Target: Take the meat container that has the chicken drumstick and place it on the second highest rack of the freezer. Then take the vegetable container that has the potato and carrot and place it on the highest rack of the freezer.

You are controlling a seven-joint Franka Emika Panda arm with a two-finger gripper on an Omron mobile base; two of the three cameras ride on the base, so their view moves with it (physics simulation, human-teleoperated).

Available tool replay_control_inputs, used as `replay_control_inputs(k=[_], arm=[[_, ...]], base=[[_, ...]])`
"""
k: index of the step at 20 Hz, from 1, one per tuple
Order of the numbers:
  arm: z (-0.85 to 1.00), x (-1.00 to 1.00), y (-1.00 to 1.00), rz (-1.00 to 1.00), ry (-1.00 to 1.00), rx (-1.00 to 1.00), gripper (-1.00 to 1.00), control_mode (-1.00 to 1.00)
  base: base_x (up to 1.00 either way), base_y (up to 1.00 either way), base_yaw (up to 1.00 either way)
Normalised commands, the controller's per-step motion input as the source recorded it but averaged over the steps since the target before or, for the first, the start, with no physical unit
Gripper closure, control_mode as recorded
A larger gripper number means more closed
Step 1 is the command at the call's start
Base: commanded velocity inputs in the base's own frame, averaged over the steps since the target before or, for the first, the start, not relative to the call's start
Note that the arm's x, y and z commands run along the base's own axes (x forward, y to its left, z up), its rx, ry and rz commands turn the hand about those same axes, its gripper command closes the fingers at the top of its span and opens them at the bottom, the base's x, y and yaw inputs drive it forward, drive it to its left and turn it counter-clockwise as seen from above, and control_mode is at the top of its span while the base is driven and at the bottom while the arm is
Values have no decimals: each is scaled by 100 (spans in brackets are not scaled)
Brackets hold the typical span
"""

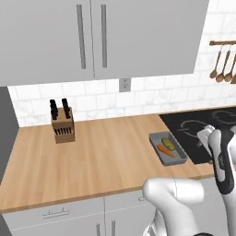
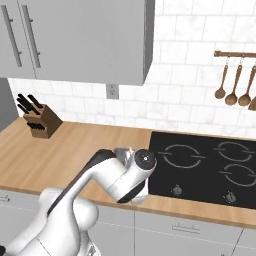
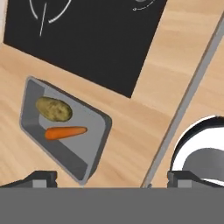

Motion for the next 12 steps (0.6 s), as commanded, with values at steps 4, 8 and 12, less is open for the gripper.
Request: replay_control_inputs(k=[4, 8, 12], arm=[[-31, 31, 20, -10, 2, 0, -100, -100], [-32, 3, 23, -16, 5, 3, -100, -100], [-26, -12, 34, -17, 1, 5, -100, -100]], base=[[0, 0, 0], [0, 0, 0], [0, 0, 0]])
